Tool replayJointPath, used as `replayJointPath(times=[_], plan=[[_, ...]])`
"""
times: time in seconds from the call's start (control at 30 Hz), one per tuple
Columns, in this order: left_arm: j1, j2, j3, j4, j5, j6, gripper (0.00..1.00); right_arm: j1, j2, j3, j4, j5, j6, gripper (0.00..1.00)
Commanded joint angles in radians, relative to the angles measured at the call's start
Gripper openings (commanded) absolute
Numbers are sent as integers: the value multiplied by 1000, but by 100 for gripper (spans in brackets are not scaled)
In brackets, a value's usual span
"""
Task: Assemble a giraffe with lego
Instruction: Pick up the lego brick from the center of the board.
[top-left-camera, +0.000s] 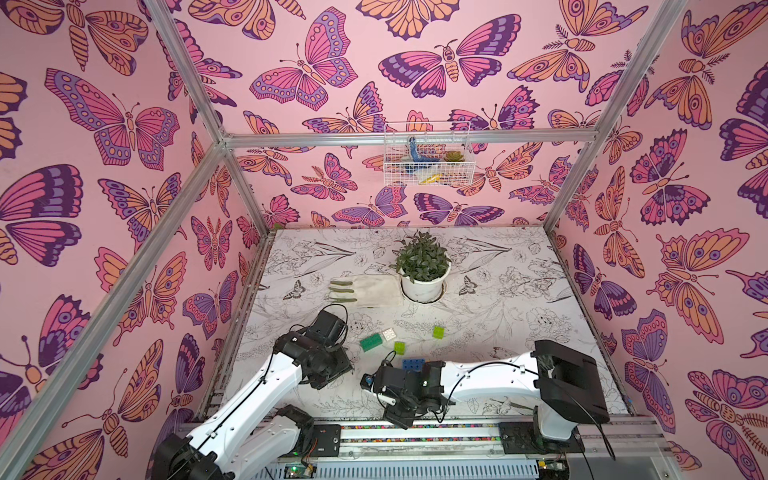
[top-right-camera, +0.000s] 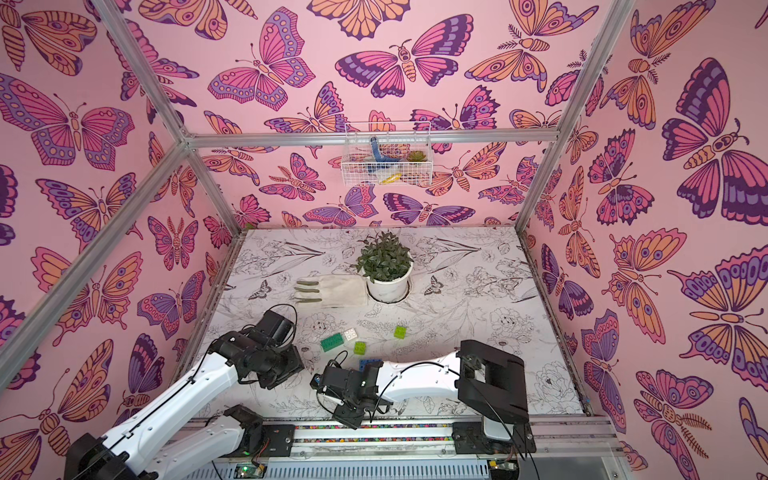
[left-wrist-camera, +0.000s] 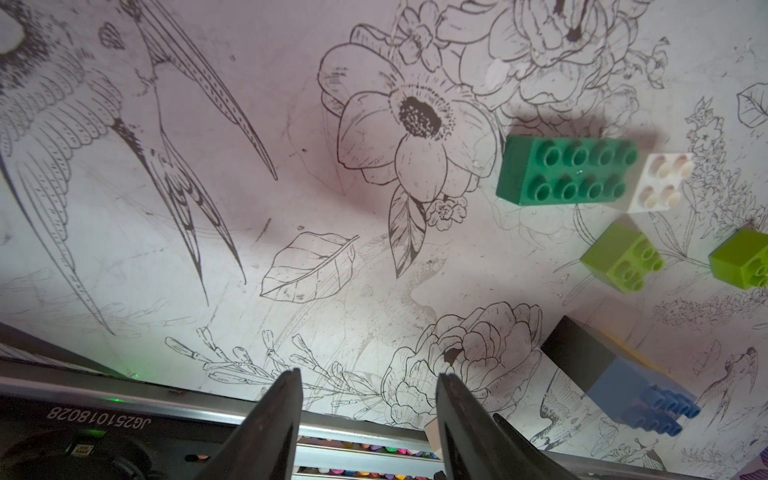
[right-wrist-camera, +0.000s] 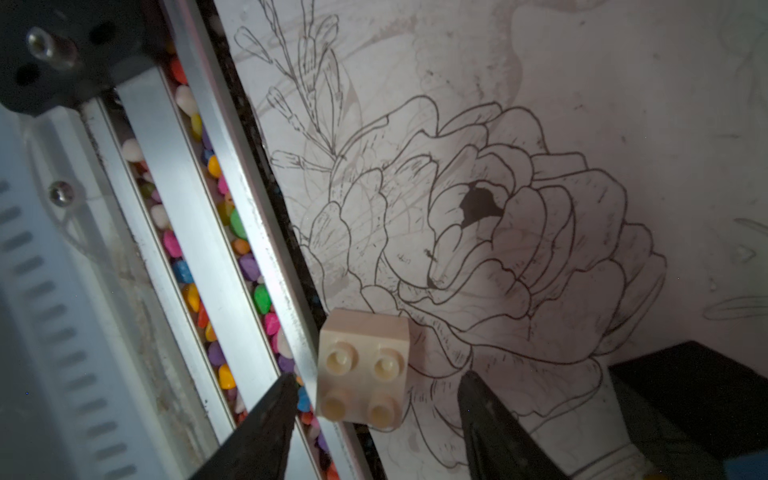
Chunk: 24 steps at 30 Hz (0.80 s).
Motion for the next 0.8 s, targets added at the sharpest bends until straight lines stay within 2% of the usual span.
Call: replayJointPath(times=[0.0, 0.17, 0.5, 0.67, 0.77], plan=[[13, -4, 13, -26, 6, 26, 57, -1, 22, 28, -24, -18, -13, 65], [24, -2, 18, -26, 8, 33, 57, -1, 38, 37, -30, -22, -20, 63], [38, 7, 20, -28, 10, 51, 57, -2, 41, 45, -37, -18, -21, 34], [39, 16, 25, -28, 11, 57, 57, -2, 26, 50, -44, -10, -22, 30], [41, 21, 26, -28, 13, 59, 57, -2, 18, 48, -44, -4, -22, 23]])
